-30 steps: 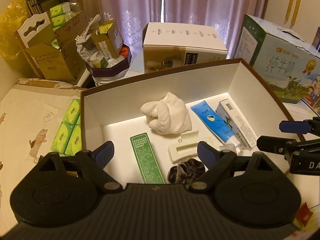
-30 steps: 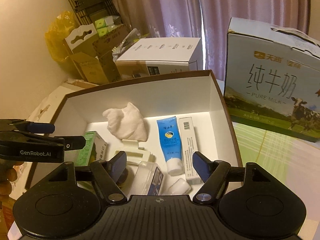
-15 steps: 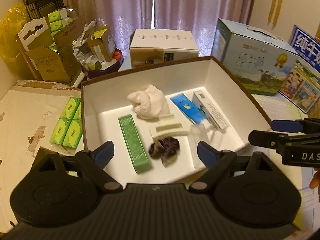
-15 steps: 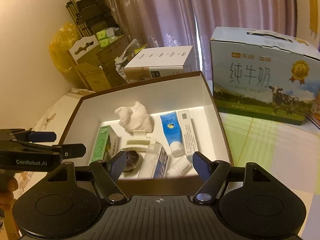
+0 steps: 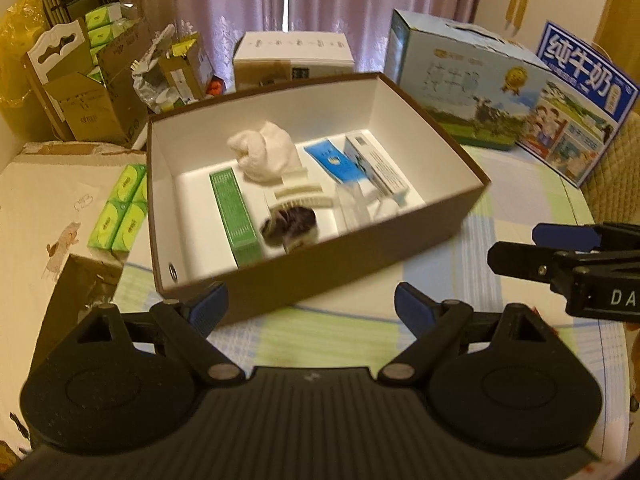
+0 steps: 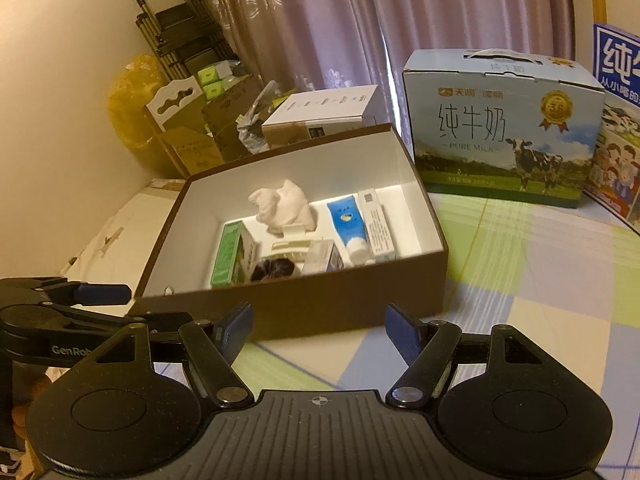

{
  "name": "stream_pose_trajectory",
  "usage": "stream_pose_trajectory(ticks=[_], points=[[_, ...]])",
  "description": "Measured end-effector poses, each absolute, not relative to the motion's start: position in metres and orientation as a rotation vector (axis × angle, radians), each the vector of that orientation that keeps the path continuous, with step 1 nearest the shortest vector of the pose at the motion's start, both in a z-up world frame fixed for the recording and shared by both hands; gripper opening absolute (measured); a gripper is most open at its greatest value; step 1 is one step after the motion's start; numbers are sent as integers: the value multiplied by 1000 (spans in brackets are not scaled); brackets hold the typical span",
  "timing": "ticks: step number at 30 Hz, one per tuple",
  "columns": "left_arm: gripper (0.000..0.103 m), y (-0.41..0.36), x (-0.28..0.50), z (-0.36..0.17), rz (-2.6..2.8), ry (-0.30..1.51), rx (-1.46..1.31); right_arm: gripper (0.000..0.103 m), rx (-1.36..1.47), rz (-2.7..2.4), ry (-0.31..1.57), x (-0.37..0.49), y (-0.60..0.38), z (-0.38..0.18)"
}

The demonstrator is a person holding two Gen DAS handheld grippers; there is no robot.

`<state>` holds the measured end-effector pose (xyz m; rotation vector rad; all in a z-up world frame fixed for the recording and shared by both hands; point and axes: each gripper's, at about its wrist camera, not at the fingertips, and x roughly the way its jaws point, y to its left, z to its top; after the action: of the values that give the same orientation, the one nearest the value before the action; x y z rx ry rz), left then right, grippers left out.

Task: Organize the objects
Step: 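Raise both tools away from the brown box, then move both tools toward the yellow snack packet and red candy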

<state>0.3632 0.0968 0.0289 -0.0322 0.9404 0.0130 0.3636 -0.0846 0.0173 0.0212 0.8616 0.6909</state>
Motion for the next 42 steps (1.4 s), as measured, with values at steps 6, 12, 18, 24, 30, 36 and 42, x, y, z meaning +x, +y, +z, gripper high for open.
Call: stream_pose_trajectory(ticks=[6, 12, 18, 24, 30, 36, 42], points=[[88, 82, 342, 22, -8, 967, -16, 70, 5, 693, 882, 337, -99, 14], [88, 69, 327, 15, -37, 988, -8, 70, -8, 676, 911, 312, -116, 5], [88, 53, 313, -2, -74, 1028, 18, 70, -5, 625, 973, 289, -143, -14], [88, 34, 299, -24, -126, 1082, 48, 70, 29, 557, 1047, 267, -171, -33], [88, 12, 292, -41, -202, 1119, 68, 70, 37, 484, 1096, 251, -191, -47], [88, -2, 291, -54, -255, 1142, 82, 70, 25, 400, 1122, 241, -212, -60], [88, -16, 289, -64, -333, 1142, 97, 70, 25, 351, 1140, 235, -224, -71]])
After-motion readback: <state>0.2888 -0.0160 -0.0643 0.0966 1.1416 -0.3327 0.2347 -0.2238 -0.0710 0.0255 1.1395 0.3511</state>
